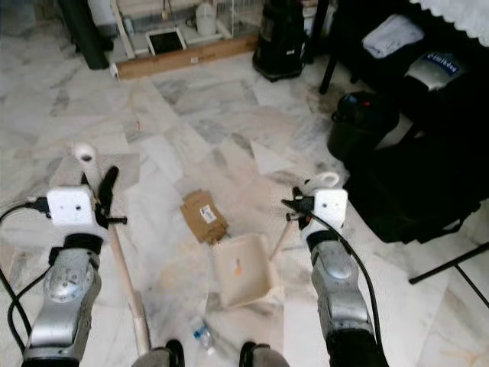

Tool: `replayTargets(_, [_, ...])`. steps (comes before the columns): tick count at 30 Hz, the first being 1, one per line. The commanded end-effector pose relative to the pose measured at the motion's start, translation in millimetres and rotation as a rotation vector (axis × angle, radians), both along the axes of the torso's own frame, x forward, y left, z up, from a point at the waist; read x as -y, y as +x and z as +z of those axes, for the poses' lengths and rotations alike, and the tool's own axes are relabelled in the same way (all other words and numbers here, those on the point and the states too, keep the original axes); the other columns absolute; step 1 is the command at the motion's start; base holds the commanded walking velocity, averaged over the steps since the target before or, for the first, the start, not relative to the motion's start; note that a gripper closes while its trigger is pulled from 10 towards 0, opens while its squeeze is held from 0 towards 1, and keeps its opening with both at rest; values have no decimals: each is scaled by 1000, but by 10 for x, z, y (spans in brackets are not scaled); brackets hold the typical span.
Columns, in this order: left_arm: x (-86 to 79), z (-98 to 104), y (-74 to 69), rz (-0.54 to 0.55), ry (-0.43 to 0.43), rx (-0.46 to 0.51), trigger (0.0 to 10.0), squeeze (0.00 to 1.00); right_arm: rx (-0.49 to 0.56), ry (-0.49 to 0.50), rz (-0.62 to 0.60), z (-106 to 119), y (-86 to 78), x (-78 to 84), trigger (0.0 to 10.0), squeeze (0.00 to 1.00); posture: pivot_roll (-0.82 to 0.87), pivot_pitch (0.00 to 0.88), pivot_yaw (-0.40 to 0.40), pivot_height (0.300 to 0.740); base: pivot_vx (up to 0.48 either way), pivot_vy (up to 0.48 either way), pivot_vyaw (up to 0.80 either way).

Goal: Sweep floor

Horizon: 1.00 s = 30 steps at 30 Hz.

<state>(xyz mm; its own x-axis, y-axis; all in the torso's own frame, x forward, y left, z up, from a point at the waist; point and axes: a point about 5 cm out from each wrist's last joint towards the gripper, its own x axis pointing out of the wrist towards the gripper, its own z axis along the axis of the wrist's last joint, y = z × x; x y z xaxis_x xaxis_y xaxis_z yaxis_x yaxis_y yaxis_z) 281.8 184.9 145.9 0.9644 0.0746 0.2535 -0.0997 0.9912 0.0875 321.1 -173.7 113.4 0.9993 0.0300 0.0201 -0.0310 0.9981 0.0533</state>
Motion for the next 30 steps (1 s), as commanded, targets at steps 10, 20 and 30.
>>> replayTargets(10, [23, -35, 18, -35, -23, 15, 10000, 0, 46, 15, -10, 53, 51, 49, 10000, 0, -78, 87, -39, 740, -193, 0, 0])
replayTargets(20, [10, -29, 29, -30, -29, 22, 10000, 0, 35, 16, 9, 10, 59, 6, 10000, 0, -73, 106, -35, 740, -328, 0, 0])
replayTargets(30, [19, -61, 46, -35, -33, -3, 10000, 0, 39, 15, 7, 1, 45, 15, 10000, 0, -70, 123, -34, 740, 0, 0, 0])
